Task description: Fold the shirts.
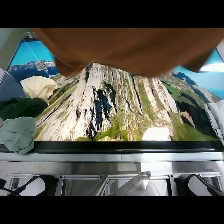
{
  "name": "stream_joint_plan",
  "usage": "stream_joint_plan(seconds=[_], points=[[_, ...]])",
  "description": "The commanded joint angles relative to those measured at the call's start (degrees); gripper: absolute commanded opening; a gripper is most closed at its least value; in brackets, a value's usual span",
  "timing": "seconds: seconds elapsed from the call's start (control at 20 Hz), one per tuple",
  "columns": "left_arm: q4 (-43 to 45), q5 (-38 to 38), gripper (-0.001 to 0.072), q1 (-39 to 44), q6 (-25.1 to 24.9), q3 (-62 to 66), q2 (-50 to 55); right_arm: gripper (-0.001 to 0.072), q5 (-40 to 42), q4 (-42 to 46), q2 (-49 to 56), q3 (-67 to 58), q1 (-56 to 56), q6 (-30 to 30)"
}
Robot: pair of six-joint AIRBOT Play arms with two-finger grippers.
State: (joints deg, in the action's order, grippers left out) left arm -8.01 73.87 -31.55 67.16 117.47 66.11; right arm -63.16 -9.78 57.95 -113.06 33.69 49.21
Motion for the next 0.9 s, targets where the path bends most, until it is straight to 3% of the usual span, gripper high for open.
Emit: stream_joint_plan(seconds=[0.0,0.15,0.3,0.4,0.6,0.8,0.85], points=[[-0.6,-1.8,0.0021,-3.7,-1.5,-5.0,-5.5,0.0015,2.5,6.1,-2.2,-2.0,1.1,0.8],[4.1,0.5,0.0021,-0.4,-2.3,-3.7,-2.6,0.0015,-1.9,14.5,0.9,-0.5,-0.9,7.5],[23.8,4.7,0.0021,10.9,4.4,-0.2,6.5,0.0015,-7.6,25.8,7.1,5.0,-10.0,11.9],[32.7,5.0,0.0021,17.5,5.0,-3.0,12.3,0.0015,-7.2,34.2,11.3,11.5,-16.7,12.3],[40.4,1.4,0.0021,25.2,2.2,-9.9,28.6,0.0015,1.8,42.7,22.8,25.8,-23.1,12.2],[39.8,1.0,0.0019,25.8,0.8,-5.9,48.9,0.0016,13.0,42.9,38.8,29.7,-22.6,12.1],[37.3,2.6,0.0183,25.3,0.8,-2.7,53.6,0.0092,13.9,41.9,42.1,29.0,-22.1,12.2]])
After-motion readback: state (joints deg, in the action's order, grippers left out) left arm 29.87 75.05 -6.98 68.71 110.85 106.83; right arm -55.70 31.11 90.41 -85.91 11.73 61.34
